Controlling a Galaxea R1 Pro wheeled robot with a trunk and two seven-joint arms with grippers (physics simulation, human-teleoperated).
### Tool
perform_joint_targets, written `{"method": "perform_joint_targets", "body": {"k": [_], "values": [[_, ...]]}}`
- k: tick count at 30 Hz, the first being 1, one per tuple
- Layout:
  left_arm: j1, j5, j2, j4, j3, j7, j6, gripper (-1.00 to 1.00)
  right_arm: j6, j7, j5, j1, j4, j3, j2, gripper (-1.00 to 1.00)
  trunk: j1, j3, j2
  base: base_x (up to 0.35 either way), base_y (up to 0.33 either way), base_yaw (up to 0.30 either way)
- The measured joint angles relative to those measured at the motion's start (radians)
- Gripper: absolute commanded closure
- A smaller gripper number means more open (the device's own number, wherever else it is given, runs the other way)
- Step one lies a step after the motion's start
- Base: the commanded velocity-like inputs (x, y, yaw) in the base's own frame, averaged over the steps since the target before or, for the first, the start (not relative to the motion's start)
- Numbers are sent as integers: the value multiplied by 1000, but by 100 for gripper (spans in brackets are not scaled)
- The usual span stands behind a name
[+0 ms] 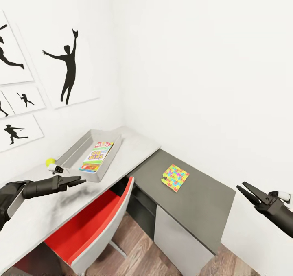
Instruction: Put all the toys in the child's room - the three board games (two on the bed and one on the table), the two jigsaw puzzles on the table, and the tennis ball on the table - inside the toy box on the table in the child's room.
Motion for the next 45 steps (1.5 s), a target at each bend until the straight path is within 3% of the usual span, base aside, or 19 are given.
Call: {"method": "perform_joint_targets", "body": {"k": [23,29,36,45], "values": [[1,0,0,0,1,0,0,-100,1,-1,-2,0,0,-2,-2,-100,0,0,0,-7,-6,-6],[0,-1,3,1,2,0,1,-100,2,-2,-2,0,0,-2,-2,-100,0,2,0,0,0,-191],[0,1,36,1,5,0,3,-100,2,-2,-2,0,0,-1,-5,-100,0,6,0,0,0,-258],[0,1,41,0,6,0,3,-100,2,0,-2,-1,1,0,-3,-100,0,11,0,0,0,-268]]}}
